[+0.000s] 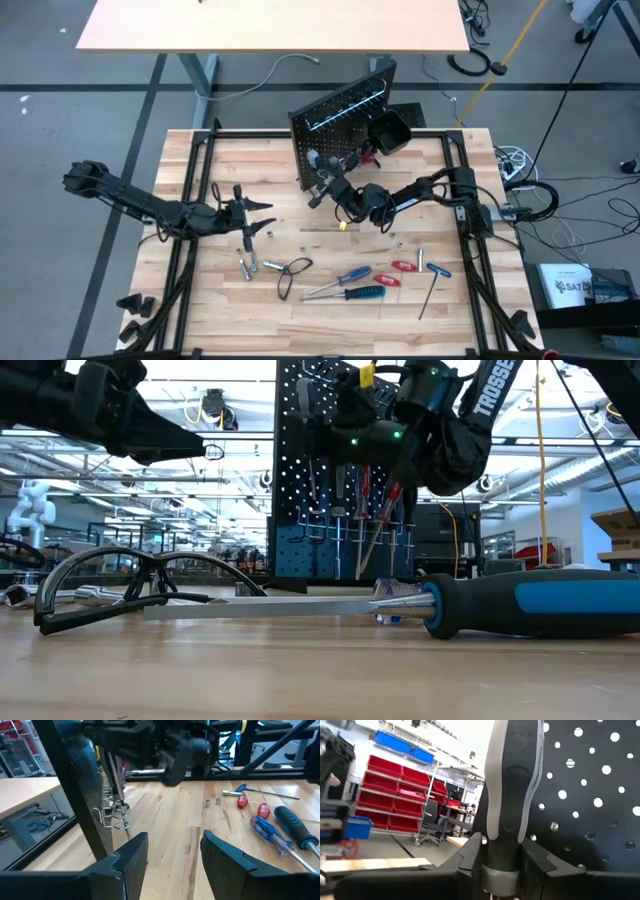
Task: Hang tools onto peg board
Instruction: Hang the gray black screwdriver on the peg board
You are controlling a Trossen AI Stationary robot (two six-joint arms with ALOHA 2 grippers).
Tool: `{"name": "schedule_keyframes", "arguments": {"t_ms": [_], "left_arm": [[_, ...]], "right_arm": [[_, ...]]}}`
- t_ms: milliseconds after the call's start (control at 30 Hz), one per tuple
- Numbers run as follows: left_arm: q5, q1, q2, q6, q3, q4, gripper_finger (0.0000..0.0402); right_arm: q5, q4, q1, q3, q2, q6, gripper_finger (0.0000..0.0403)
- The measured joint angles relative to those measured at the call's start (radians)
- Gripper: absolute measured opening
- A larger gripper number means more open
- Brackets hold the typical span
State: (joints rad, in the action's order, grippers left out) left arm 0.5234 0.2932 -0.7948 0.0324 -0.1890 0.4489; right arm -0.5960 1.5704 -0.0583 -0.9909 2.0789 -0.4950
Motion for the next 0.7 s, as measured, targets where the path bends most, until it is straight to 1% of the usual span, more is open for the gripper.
{"name": "schedule_keyframes", "arguments": {"t_ms": [133,367,700], "left_arm": [[0.000,0.000,0.000,0.000,0.000,0.000,0.0185],[0.000,0.001,0.000,0.001,0.000,-0.001,0.0185],[0.000,0.001,0.000,0.001,0.000,-0.004,0.0185]], "right_arm": [[0.000,0.000,-0.006,0.000,0.000,-0.021,0.0075],[0.027,0.001,-0.012,-0.001,0.029,0.007,0.0075],[0.015,-0.001,-0.019,0.002,0.069,0.042,0.0075]]}}
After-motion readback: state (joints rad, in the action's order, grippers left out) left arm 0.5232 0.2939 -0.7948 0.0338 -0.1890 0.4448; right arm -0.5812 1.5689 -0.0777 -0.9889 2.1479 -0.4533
